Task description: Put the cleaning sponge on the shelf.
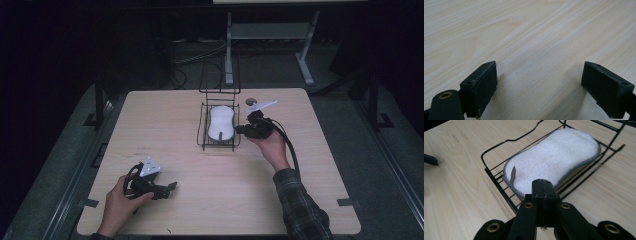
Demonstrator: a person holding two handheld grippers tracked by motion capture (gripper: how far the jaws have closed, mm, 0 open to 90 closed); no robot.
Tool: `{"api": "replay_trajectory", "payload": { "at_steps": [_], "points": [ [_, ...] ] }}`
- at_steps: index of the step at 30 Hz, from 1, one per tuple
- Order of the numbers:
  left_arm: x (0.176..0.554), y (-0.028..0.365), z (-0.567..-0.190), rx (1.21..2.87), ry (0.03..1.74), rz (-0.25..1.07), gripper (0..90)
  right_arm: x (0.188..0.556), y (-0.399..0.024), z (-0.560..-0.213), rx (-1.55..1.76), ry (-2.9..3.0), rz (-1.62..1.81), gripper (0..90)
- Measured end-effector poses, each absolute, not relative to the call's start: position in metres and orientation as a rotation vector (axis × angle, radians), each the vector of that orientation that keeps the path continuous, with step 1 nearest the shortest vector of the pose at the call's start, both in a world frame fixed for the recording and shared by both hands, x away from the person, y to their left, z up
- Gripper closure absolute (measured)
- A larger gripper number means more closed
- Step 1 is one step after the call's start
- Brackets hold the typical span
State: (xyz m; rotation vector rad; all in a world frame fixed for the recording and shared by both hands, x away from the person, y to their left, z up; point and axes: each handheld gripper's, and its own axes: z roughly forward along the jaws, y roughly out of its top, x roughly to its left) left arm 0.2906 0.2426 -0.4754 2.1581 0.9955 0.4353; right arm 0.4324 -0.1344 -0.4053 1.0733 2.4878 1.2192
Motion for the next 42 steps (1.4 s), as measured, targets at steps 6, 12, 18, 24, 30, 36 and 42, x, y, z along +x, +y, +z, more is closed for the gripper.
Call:
{"api": "replay_trajectory", "payload": {
  "at_steps": [6, 12, 18, 24, 30, 36, 42],
  "points": [
    [0.291, 0.243, -0.475, 2.157, 0.996, 0.436, 12.6, 0.418, -0.153, -0.402, 1.106, 2.468, 1.23, 89.7],
    [0.291, 0.242, -0.476, 2.154, 0.998, 0.435, 12.6, 0.404, -0.171, -0.401, 1.123, 2.439, 1.233, 89.7],
    [0.291, 0.242, -0.476, 2.154, 0.998, 0.435, 12.6, 0.39, -0.185, -0.404, 1.14, 2.422, 1.23, 89.7],
    [0.291, 0.242, -0.476, 2.154, 0.998, 0.435, 12.6, 0.377, -0.198, -0.41, 1.15, 2.415, 1.217, 89.7],
    [0.291, 0.242, -0.476, 2.153, 0.998, 0.435, 12.6, 0.364, -0.208, -0.415, 1.168, 2.413, 1.207, 89.7],
    [0.291, 0.242, -0.476, 2.151, 0.997, 0.436, 12.6, 0.35, -0.216, -0.417, 1.197, 2.4, 1.217, 89.6],
    [0.291, 0.242, -0.476, 2.15, 0.997, 0.436, 12.6, 0.337, -0.227, -0.421, 1.21, 2.39, 1.188, 89.6]
  ]
}}
